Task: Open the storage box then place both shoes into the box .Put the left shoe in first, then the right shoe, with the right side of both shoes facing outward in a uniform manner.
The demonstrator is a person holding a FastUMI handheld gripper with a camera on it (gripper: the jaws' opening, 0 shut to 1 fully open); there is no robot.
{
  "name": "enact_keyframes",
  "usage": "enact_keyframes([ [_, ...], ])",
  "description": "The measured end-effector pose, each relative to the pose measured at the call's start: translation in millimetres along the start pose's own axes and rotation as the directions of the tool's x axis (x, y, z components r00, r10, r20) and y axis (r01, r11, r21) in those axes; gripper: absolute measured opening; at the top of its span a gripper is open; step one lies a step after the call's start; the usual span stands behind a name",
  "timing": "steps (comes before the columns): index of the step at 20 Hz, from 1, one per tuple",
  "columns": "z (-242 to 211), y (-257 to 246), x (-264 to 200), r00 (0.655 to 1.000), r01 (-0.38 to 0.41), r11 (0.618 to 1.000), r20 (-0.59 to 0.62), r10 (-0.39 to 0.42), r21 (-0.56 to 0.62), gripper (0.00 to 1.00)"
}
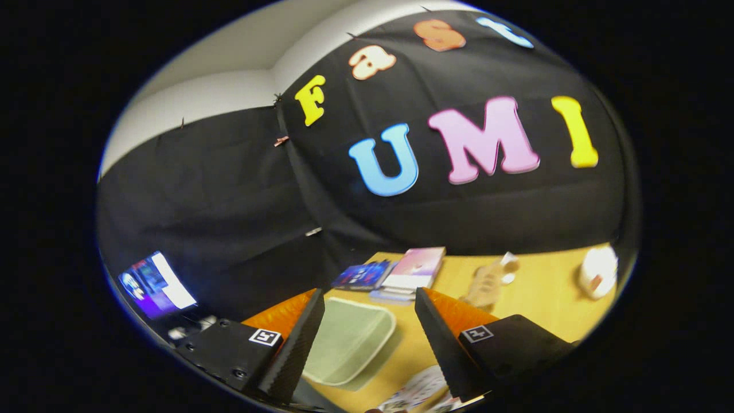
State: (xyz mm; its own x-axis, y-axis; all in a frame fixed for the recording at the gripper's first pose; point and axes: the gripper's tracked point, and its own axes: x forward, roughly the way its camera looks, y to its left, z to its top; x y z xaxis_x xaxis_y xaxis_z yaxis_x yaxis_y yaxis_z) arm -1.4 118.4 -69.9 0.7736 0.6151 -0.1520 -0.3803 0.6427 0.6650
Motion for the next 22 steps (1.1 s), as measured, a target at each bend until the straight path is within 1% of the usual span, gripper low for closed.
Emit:
enact_keyframes([
  [2,-26,2,12,0.994,-0.078,0.983,-0.068,0.091,0.168,0.98],
  [3,-40,-3,18,0.988,-0.095,0.969,-0.099,0.121,0.228,0.98],
  [6,-86,-14,34,0.956,-0.118,0.922,-0.210,0.206,0.367,0.98],
  [9,-126,-17,47,0.915,-0.136,0.864,-0.273,0.297,0.485,0.98],
  [12,-159,-26,60,0.880,-0.125,0.812,-0.314,0.356,0.570,0.97],
  [14,-176,-32,73,0.867,-0.104,0.780,-0.328,0.375,0.617,0.97],
  [15,-181,-34,74,0.864,-0.095,0.765,-0.330,0.381,0.637,0.97],
  [17,-197,-41,85,0.863,-0.075,0.746,-0.332,0.380,0.661,0.97],
  [19,-200,-36,93,0.858,-0.077,0.705,-0.313,0.407,0.705,0.97],
  [21,-210,-33,99,0.851,-0.073,0.687,-0.314,0.420,0.723,0.96],
  [22,-212,-29,101,0.847,-0.077,0.671,-0.307,0.434,0.737,0.96],
])
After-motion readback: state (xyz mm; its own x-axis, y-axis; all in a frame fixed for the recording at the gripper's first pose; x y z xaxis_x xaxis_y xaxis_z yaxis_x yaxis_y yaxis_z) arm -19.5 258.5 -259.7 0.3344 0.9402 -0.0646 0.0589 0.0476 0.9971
